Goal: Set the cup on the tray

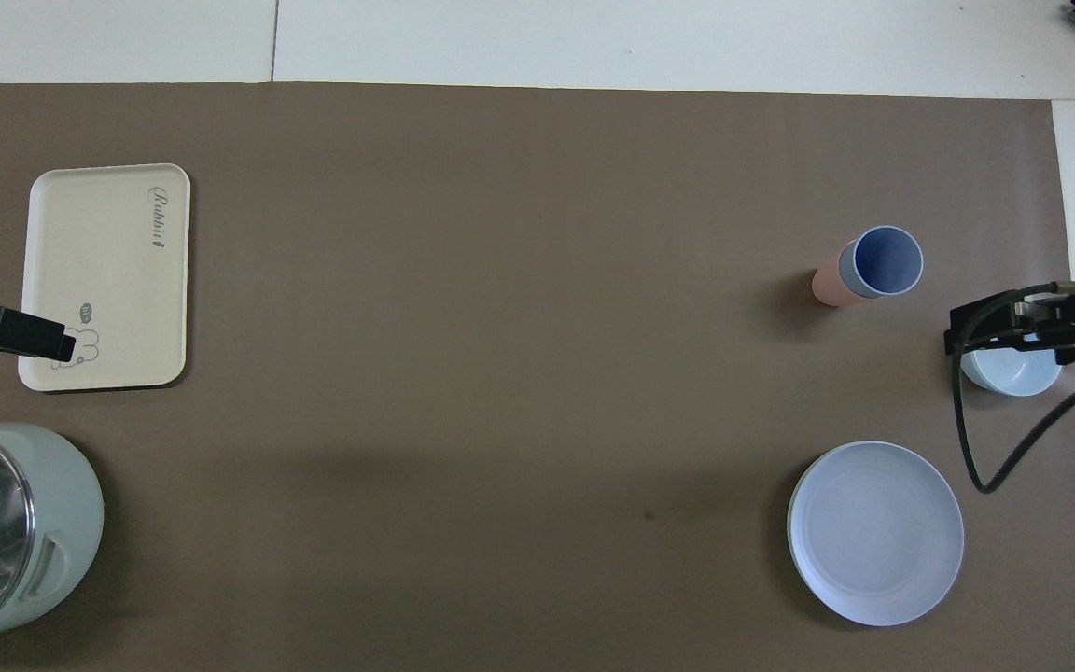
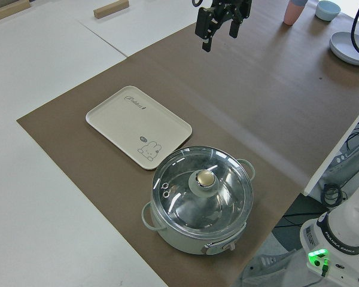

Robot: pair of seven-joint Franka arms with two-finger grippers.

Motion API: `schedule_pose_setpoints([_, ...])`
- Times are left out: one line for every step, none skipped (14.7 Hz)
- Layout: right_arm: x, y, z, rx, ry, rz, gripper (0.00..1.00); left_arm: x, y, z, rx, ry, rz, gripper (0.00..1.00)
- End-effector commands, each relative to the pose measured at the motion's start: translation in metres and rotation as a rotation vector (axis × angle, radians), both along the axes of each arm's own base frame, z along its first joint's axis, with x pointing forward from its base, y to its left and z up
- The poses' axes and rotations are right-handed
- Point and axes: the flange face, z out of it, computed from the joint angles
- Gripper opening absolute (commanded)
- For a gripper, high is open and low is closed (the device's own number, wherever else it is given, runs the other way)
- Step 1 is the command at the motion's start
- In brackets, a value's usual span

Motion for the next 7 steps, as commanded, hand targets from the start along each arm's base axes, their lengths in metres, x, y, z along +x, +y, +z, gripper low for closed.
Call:
schedule_pose_setpoints([0.0016, -0.0006, 0.0032, -0.001, 0.007, 0.026, 1.00, -0.0076, 0.0020, 0.0019, 0.022, -0.007, 0.009, 1.00])
schedule_pose_setpoints([0.0020, -0.0028, 0.0034, 0.001, 0.004, 0.019, 1.00, -0.0076, 0.0019, 0.0019, 0.020, -0.007, 0.009, 1.00])
schedule_pose_setpoints([-0.0004, -0.0037, 0.0039, 0.001, 0.004, 0.014, 1.00, -0.0076, 0.0019, 0.0019, 0.020, -0.007, 0.009, 1.00])
schedule_pose_setpoints([-0.0014, -0.0022, 0.0041, 0.001, 0.004, 0.019, 1.00, -0.0076, 0.0020, 0.0019, 0.022, -0.007, 0.009, 1.00])
schedule_pose_setpoints([-0.0025, 0.0002, 0.0056, 0.001, 0.003, 0.025, 1.00, -0.0076, 0.0020, 0.0019, 0.022, -0.007, 0.009, 1.00])
schedule_pose_setpoints([-0.0025, -0.0006, 0.0056, 0.001, 0.003, 0.025, 1.00, -0.0076, 0.0020, 0.0019, 0.022, -0.007, 0.009, 1.00])
schedule_pose_setpoints([-0.0040, -0.0071, 0.0053, 0.001, 0.009, 0.013, 1.00, -0.0076, 0.0019, 0.0019, 0.020, -0.007, 0.009, 1.00])
